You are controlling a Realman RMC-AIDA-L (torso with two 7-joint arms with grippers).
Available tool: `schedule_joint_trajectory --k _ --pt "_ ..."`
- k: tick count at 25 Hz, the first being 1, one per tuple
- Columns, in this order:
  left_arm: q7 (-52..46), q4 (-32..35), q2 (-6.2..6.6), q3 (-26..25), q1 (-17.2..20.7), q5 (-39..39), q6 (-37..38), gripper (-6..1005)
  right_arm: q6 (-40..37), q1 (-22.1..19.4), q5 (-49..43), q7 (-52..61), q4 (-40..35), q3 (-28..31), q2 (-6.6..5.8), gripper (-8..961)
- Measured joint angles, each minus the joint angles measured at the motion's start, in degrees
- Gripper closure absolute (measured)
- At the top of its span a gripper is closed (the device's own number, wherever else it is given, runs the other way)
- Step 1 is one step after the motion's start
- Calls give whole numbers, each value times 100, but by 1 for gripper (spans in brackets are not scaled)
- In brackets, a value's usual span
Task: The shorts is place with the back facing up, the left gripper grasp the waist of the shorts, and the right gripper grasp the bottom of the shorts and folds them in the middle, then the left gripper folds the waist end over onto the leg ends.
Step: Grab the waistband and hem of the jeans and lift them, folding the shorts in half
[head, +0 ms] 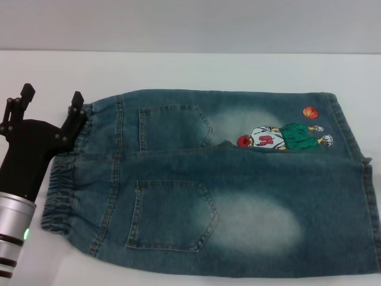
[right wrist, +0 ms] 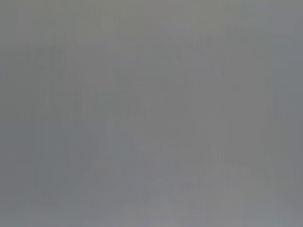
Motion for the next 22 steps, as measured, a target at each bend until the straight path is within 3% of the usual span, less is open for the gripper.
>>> schedule_joint_trajectory --k 15,22 --pt "3 -159 34 14 -2 32 -193 140 14 -12 -76 57 53 -256 -17 237" --pt "524 -1216 153 -187 241 43 -1277 140 -320 -127 -246 750 476 -363 -69 236"
